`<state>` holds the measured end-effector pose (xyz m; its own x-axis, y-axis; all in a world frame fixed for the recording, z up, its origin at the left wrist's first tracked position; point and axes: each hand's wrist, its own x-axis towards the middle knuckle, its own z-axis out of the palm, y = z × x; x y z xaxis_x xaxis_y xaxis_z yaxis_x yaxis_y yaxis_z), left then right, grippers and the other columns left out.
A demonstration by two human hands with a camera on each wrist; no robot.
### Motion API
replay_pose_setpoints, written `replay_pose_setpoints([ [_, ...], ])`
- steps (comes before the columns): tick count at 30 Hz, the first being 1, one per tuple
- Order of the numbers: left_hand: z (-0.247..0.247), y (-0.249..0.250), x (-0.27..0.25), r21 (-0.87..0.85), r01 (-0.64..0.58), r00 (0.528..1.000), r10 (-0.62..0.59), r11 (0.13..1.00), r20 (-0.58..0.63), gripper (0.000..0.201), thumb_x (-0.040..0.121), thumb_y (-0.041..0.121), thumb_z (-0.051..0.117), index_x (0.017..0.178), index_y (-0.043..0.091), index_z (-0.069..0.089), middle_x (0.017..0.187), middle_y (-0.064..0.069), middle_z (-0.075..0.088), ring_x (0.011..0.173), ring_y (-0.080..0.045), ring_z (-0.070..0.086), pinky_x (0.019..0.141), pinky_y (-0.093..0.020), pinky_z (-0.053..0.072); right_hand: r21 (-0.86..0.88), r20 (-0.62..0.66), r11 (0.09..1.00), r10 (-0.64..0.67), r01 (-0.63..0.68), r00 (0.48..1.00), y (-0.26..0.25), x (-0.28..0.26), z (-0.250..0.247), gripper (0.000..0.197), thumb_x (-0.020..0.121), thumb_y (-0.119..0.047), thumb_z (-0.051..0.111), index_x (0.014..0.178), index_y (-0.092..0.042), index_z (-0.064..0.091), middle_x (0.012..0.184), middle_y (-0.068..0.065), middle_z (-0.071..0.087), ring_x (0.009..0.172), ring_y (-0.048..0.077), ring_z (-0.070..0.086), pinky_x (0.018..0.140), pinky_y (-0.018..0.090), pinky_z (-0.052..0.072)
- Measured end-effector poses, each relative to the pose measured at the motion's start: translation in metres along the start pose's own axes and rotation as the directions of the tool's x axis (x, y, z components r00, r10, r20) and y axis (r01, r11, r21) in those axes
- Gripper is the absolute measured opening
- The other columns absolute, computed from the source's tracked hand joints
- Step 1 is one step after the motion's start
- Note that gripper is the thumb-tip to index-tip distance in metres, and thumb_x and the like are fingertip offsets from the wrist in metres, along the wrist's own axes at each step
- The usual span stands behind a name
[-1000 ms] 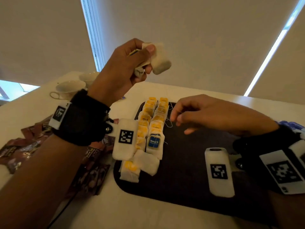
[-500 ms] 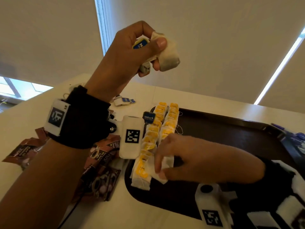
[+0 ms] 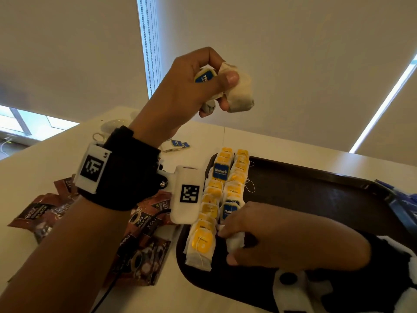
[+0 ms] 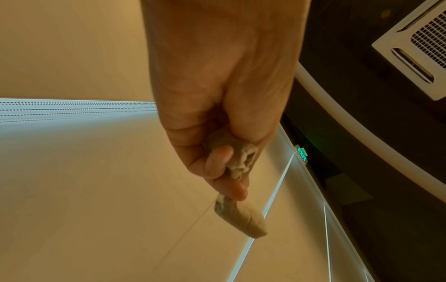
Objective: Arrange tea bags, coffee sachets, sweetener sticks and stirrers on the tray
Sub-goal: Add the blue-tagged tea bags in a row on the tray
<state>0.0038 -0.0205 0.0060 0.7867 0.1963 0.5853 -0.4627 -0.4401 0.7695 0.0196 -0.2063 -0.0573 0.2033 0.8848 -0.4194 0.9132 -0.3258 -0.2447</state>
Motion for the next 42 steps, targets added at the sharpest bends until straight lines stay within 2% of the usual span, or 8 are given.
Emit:
replay_pose_setpoints([
  [4,0.003,-0.002,0.000,0.039,0.040,0.999,-0.041,0.998,0.031,0.013,0.092,0.019,0.060,0.085,0.010,0.053,0.054,0.006,0.059,0.045,-0.007,0.046,0.044,-0.018,0.039,0.297,-0.308,0.955,0.107,-0.011,0.945,0.011,-0.017,-0.018,0.018,0.090,-0.026,0.057,0.103,-0.035,0.065,0.107,-0.020,0.065,0.099,-0.010,0.054,0.078,0.002,0.041],
  [9,0.018,-0.007,-0.004,0.152,0.132,0.972,-0.158,0.980,0.175,0.011,0.088,0.019,0.064,0.084,0.011,0.057,0.055,0.006,0.062,0.043,-0.002,0.052,0.043,-0.014,0.041,0.608,-0.664,0.725,0.240,0.325,0.708,0.025,-0.048,-0.039,0.017,0.076,-0.006,0.068,0.084,-0.020,0.074,0.082,-0.008,0.073,0.075,0.005,0.069,0.066,0.011,0.052],
  [17,0.048,-0.012,-0.010,0.084,0.181,0.909,-0.199,0.980,0.365,0.007,0.089,0.018,0.059,0.085,0.014,0.063,0.067,0.012,0.063,0.055,0.001,0.059,0.049,-0.015,0.045,0.616,-0.768,0.617,0.332,0.490,0.548,0.030,-0.049,-0.037,0.016,0.073,0.000,0.069,0.082,-0.013,0.073,0.078,-0.002,0.073,0.073,0.013,0.069,0.064,0.020,0.056],
  [24,0.057,-0.004,-0.012,-0.084,0.253,0.914,-0.209,0.964,0.348,0.041,0.083,0.038,0.052,0.093,0.000,0.065,0.067,0.000,0.059,0.052,-0.004,0.054,0.046,-0.014,0.041,0.624,-0.781,0.574,0.446,0.530,0.437,0.038,-0.040,-0.033,0.014,0.075,0.001,0.069,0.081,-0.011,0.073,0.081,0.005,0.073,0.078,0.018,0.070,0.067,0.023,0.058],
  [32,0.057,-0.002,-0.013,-0.097,0.207,0.944,-0.173,0.973,0.282,0.016,0.069,0.021,0.070,0.083,0.014,0.065,0.071,0.005,0.067,0.059,-0.004,0.061,0.047,-0.014,0.044,0.590,-0.805,0.634,0.513,0.500,0.299,0.039,-0.044,-0.037,0.016,0.084,-0.013,0.064,0.099,-0.018,0.068,0.091,-0.001,0.070,0.082,0.010,0.068,0.069,0.020,0.056],
  [34,0.056,-0.001,-0.013,-0.139,0.222,0.946,-0.178,0.965,0.273,0.014,0.071,0.021,0.068,0.082,0.013,0.064,0.071,0.004,0.065,0.057,-0.006,0.059,0.045,-0.016,0.043,0.642,-0.767,0.657,0.534,0.396,0.356,0.044,-0.044,-0.038,0.042,0.079,-0.038,0.064,0.118,-0.027,0.058,0.107,-0.008,0.064,0.095,0.005,0.063,0.083,0.025,0.053],
  [37,0.056,0.000,-0.014,-0.227,0.254,0.942,-0.187,0.940,0.279,0.010,0.075,0.019,0.065,0.083,0.012,0.064,0.069,0.003,0.063,0.055,-0.007,0.056,0.041,-0.016,0.039,0.783,-0.600,0.516,0.477,0.347,0.643,0.045,-0.040,-0.037,0.078,0.063,-0.063,0.063,0.131,-0.030,0.046,0.120,-0.009,0.062,0.109,0.006,0.059,0.098,0.034,0.046],
  [42,0.053,0.004,-0.012,-0.368,0.272,0.952,-0.195,0.889,0.234,0.008,0.078,0.017,0.060,0.084,0.012,0.061,0.065,0.006,0.060,0.054,-0.004,0.053,0.042,-0.013,0.037,0.771,-0.493,0.551,0.200,0.319,0.847,0.043,-0.038,-0.032,0.041,0.078,-0.027,0.064,0.118,-0.019,0.056,0.104,0.004,0.072,0.101,0.010,0.066,0.088,0.016,0.049],
])
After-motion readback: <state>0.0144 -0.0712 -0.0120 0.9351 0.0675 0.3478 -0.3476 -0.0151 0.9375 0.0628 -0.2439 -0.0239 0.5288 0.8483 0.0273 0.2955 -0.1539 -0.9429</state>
